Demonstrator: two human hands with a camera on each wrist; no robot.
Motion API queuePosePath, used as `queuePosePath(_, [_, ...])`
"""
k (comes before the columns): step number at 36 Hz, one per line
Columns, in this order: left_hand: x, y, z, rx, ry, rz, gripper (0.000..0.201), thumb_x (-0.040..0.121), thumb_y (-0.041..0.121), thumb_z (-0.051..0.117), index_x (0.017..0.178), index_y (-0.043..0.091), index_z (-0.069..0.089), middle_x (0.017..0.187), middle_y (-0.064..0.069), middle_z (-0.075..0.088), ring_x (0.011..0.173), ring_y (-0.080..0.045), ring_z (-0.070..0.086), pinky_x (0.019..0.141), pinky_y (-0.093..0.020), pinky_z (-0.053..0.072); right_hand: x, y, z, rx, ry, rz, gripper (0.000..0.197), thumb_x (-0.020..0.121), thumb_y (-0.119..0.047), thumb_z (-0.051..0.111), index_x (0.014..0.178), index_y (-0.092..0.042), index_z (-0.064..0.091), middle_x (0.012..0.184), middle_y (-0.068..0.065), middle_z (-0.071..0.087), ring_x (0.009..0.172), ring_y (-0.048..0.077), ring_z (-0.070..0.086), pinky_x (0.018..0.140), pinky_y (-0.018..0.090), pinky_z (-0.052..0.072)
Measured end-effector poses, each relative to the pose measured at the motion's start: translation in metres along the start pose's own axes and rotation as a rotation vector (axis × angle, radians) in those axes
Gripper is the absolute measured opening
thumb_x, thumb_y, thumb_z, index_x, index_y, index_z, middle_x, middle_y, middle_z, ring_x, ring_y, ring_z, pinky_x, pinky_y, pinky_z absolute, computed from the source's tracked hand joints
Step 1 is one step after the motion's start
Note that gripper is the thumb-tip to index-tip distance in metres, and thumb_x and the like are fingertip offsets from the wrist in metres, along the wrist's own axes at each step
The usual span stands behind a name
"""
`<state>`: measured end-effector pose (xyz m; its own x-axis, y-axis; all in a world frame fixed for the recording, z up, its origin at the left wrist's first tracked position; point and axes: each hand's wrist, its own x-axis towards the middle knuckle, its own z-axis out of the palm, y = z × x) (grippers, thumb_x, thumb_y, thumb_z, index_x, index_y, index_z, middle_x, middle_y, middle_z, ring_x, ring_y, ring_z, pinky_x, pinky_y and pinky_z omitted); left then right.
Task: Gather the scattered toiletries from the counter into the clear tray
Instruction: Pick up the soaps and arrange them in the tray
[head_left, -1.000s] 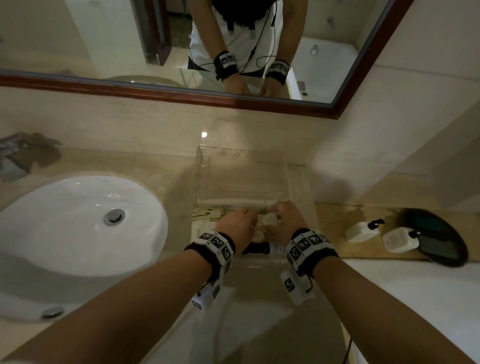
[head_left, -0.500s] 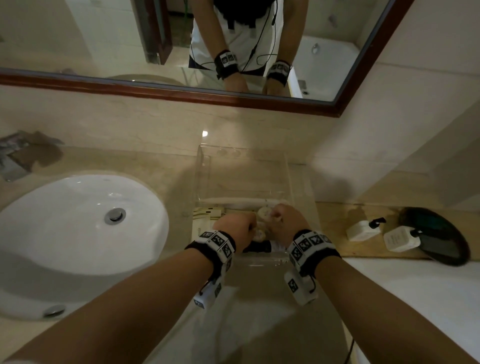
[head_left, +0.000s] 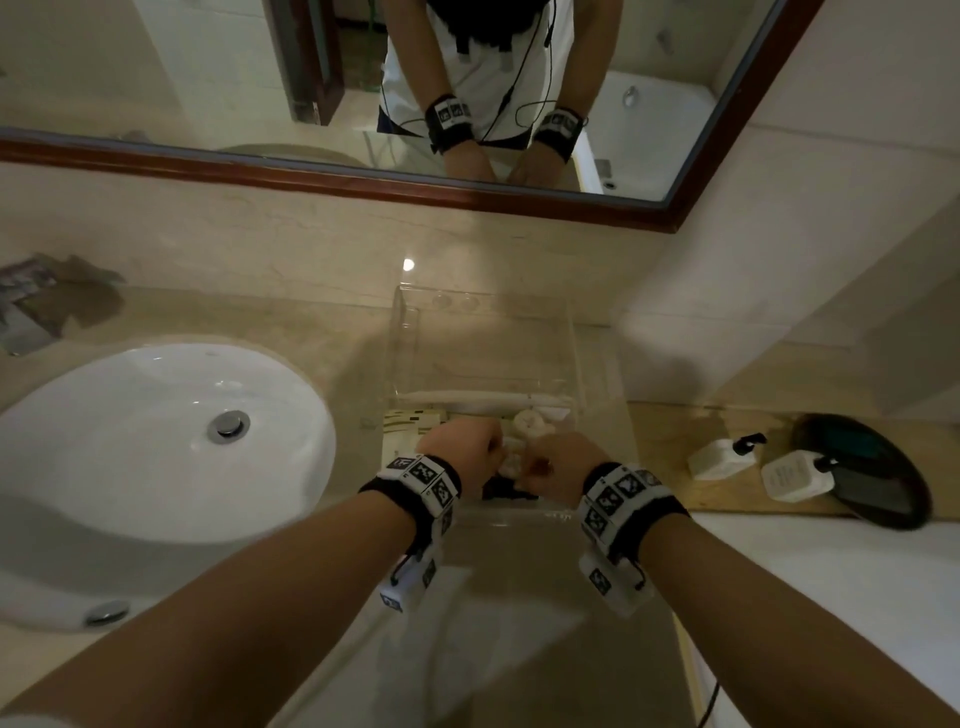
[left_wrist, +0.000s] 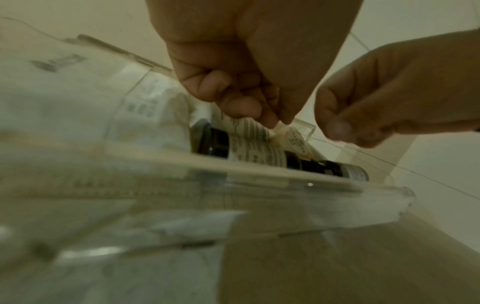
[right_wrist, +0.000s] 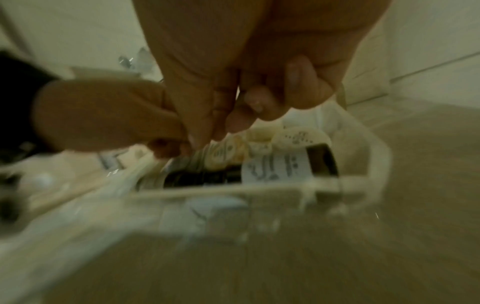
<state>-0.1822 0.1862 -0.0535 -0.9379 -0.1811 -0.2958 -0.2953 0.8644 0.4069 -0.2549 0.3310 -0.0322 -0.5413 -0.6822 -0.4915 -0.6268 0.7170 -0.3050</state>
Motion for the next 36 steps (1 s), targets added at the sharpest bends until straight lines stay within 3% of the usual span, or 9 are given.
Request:
queuePosePath(4, [-0.007,-0.007,0.0,0.059,-0.1,0.116,0.013,0.09,0.032,0.053,0.095,0.021,0.059,0.097,-0.005,0.066,0.083,-0.024,0.059,0.068,-0.031,0.048,-0.005,-0.003,0.015,-0.055,-0.166,0.0,0.032,0.086,-0.034,0.065,0.109,-0.012,0.065,0.115,0.009,0.063,0.105,0.026,0.059,0.089,0.031,0.048])
queuePosePath(7, [-0.013,-0.008,0.001,0.081,-0.15,0.167,0.02,0.089,0.032,0.056,0.103,0.021,0.064,0.104,-0.003,0.067,0.094,-0.025,0.062,0.077,-0.031,0.049,-0.006,-0.007,0.02,-0.065,-0.158,-0.015,0.035,0.084,-0.031,0.067,0.115,-0.015,0.061,0.12,0.007,0.061,0.107,0.025,0.058,0.082,0.026,0.043])
queuePosePath(10, [-0.018,-0.009,0.003,0.112,-0.217,0.223,0.022,0.088,0.035,0.058,0.103,0.022,0.067,0.104,-0.003,0.066,0.094,-0.025,0.062,0.078,-0.032,0.05,-0.004,-0.013,0.026,-0.127,-0.157,-0.05,0.033,0.089,-0.019,0.061,0.122,-0.013,0.058,0.128,0.007,0.058,0.114,0.026,0.055,0.09,0.027,0.042])
queuePosePath(16, [-0.027,-0.015,-0.001,0.32,-0.273,0.319,0.043,0.081,0.045,0.067,0.118,0.025,0.061,0.114,0.0,0.059,0.103,-0.023,0.057,0.084,-0.036,0.048,-0.005,-0.025,0.031,-0.166,-0.042,-0.023,0.017,0.089,-0.022,0.056,0.104,-0.014,0.06,0.109,0.006,0.064,0.099,0.026,0.061,0.082,0.031,0.048])
queuePosePath(20, [-0.037,-0.018,-0.001,0.441,-0.242,0.349,0.045,0.082,0.043,0.063,0.125,0.031,0.055,0.113,-0.001,0.058,0.099,-0.025,0.058,0.081,-0.037,0.049,-0.005,-0.028,0.039,-0.207,0.078,-0.007,0.008,0.094,-0.028,0.042,0.088,-0.022,0.043,0.086,-0.002,0.057,0.073,0.018,0.054,0.07,0.031,0.048])
queuePosePath(25, [-0.044,-0.018,0.003,0.473,-0.229,0.336,0.048,0.083,0.037,0.062,0.129,0.028,0.049,0.12,0.0,0.055,0.107,-0.025,0.056,0.087,-0.04,0.045,-0.009,-0.031,0.042,-0.35,-0.005,-0.027,0.019,0.093,-0.026,0.05,0.11,-0.016,0.051,0.108,0.008,0.059,0.092,0.03,0.063,0.079,0.04,0.054])
queuePosePath(31, [-0.044,-0.02,-0.003,0.458,-0.137,0.335,0.054,0.079,0.042,0.062,0.129,0.027,0.046,0.123,-0.001,0.049,0.112,-0.025,0.048,0.087,-0.039,0.041,-0.007,-0.031,0.03,-0.328,0.003,-0.052,0.026,0.085,-0.033,0.061,0.102,-0.016,0.052,0.101,0.007,0.065,0.087,0.029,0.065,0.071,0.037,0.055])
queuePosePath(33, [-0.044,-0.024,-0.005,0.473,-0.067,0.329,0.058,0.075,0.048,0.062,0.127,0.026,0.045,0.125,0.0,0.045,0.115,-0.024,0.044,0.087,-0.039,0.038,-0.008,-0.033,0.024,-0.323,-0.017,-0.056,0.02,0.086,-0.03,0.059,0.098,-0.014,0.057,0.102,0.009,0.066,0.091,0.029,0.065,0.076,0.038,0.055])
queuePosePath(36, [-0.044,-0.031,-0.006,0.467,0.013,0.27,0.068,0.072,0.055,0.062,0.13,0.028,0.04,0.133,0.001,0.04,0.124,-0.025,0.037,0.093,-0.044,0.034,-0.005,-0.032,0.02,-0.343,-0.009,-0.069,0.028,0.088,-0.03,0.059,0.108,-0.012,0.056,0.112,0.009,0.063,0.101,0.03,0.062,0.083,0.039,0.053])
